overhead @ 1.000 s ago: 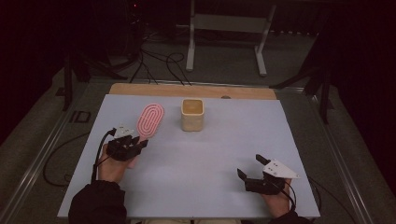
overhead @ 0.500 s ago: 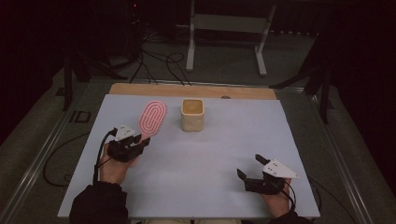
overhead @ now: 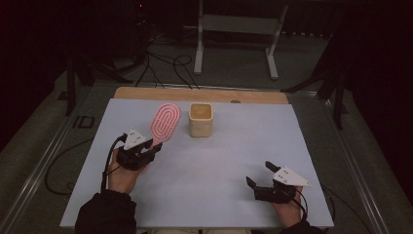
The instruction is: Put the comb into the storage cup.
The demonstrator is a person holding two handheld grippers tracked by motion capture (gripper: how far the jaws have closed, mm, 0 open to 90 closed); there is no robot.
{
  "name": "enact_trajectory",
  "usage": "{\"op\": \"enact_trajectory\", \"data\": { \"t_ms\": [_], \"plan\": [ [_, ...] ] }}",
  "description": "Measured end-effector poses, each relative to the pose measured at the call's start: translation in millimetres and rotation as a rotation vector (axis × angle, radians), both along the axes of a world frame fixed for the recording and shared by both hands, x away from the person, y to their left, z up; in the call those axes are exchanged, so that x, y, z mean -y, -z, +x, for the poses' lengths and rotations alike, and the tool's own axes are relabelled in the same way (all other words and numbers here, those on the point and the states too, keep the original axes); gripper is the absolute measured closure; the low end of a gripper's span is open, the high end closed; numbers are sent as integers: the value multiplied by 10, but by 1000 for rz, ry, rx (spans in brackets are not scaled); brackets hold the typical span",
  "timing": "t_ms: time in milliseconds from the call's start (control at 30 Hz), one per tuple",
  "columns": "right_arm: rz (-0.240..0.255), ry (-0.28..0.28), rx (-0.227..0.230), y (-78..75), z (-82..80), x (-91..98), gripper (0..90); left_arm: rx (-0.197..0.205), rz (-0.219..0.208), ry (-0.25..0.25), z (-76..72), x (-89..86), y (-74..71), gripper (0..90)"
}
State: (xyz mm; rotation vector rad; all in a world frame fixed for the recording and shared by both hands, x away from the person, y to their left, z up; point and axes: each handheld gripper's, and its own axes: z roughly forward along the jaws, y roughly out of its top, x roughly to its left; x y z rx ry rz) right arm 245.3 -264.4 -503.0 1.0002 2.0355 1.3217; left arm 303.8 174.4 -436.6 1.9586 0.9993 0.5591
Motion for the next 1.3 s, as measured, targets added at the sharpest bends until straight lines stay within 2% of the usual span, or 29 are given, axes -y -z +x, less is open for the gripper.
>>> {"op": "enact_trajectory", "data": {
  "t_ms": [233,700,967,1300],
  "plan": [
    [-1,-2,-2,3,4,-4,96,20,8,21,-30,101,-31,699],
    [6,0,-9,4,28,-40,97,14,29,72,-27,336,30,699],
    [58,3,-26,-44,39,-41,96,13,19,99,-13,423,32,699],
    [82,-55,-46,-171,115,-160,96,17,27,119,-24,516,57,699]
  ]
}}
